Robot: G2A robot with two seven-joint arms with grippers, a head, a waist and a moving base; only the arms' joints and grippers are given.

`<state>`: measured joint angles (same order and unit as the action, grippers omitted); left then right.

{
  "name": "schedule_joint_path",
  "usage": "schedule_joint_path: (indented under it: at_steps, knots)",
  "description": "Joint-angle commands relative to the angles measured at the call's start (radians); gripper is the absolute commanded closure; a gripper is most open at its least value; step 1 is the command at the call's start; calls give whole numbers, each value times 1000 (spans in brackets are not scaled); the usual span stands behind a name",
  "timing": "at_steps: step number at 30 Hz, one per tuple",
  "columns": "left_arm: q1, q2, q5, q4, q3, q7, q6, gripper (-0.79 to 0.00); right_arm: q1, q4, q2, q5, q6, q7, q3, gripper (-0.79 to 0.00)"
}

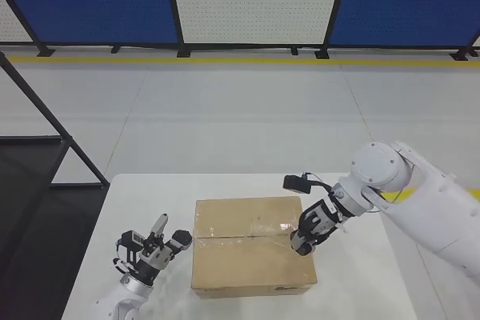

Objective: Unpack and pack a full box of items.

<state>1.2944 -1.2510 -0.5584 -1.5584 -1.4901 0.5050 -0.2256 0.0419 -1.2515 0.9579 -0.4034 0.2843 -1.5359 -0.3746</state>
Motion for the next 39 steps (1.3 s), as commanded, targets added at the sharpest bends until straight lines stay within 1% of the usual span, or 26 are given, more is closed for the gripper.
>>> schedule_joint_path:
  at_steps: [1, 10, 15, 23, 29, 31, 39]
  knots:
    - [2, 0, 2, -2, -1, -1, 0, -785, 22, 18, 0, -29, 0, 0, 31, 0]
    - [9, 0, 3, -11, 1, -2, 1, -785, 127, 113, -8, -196, 0, 0, 205, 0]
    - [11, 0, -1, -16, -2, -5, -4, -785, 115, 162, -6, -206, 0, 0, 205, 0]
    - [29, 3, -30, -49, -32, -4, -13, -785, 115, 162, -6, -206, 0, 0, 205, 0]
    - [28, 2, -21, -46, -24, -8, -13, -785, 110, 163, -7, -210, 2, 5, 204, 0]
    - [27, 2, -20, -42, -20, -9, -14, -785, 88, 176, -7, -247, 21, 21, 193, 0]
    - [24, 2, -18, -35, -18, -8, -13, -785, 48, 275, 2, -415, 33, 32, 205, 0]
